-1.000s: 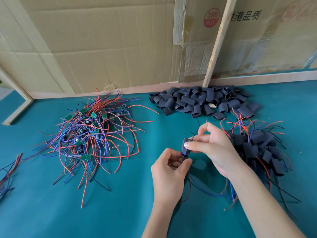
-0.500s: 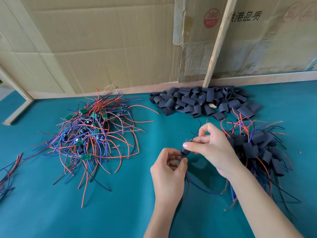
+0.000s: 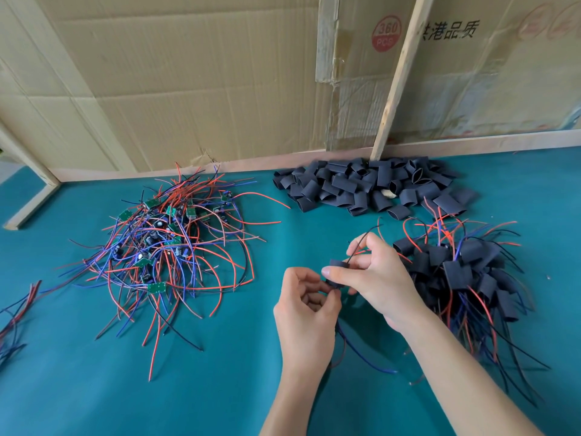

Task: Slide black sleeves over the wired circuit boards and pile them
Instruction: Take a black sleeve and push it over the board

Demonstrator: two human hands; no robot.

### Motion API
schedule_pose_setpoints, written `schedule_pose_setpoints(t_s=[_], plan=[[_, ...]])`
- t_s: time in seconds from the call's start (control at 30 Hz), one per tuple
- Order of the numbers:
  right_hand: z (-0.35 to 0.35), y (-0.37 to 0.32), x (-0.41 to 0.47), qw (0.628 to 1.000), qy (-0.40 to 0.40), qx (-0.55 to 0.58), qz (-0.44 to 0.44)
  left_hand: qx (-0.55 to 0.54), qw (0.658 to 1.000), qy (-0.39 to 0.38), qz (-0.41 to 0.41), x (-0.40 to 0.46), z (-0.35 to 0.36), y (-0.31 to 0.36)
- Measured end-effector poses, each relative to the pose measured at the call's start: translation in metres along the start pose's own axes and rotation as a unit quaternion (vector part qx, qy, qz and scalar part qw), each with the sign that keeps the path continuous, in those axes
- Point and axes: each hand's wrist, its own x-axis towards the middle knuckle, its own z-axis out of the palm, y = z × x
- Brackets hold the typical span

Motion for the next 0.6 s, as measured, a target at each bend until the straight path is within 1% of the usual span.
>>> schedule_pose_setpoints(t_s=[0.3, 0.47, 0.6], plan=[[0.0015, -0.0014, -0.0017, 1.000, -0.001, -0.003, 0.015, -0.024, 1.000, 0.006, -0.016, -0.0003, -0.0007, 0.0029], [0.0001, -0.0008, 0.0008, 0.997, 0.000, 0.068, 0.030, -0.054, 0.998, 0.014, -0.028, 0.0001, -0.0013, 0.0030], [0.0017, 0.0002, 0.0006, 0.996, -0.019, 0.077, 0.038, -0.064, 0.997, 0.015, -0.027, -0.0001, -0.0014, 0.0025]])
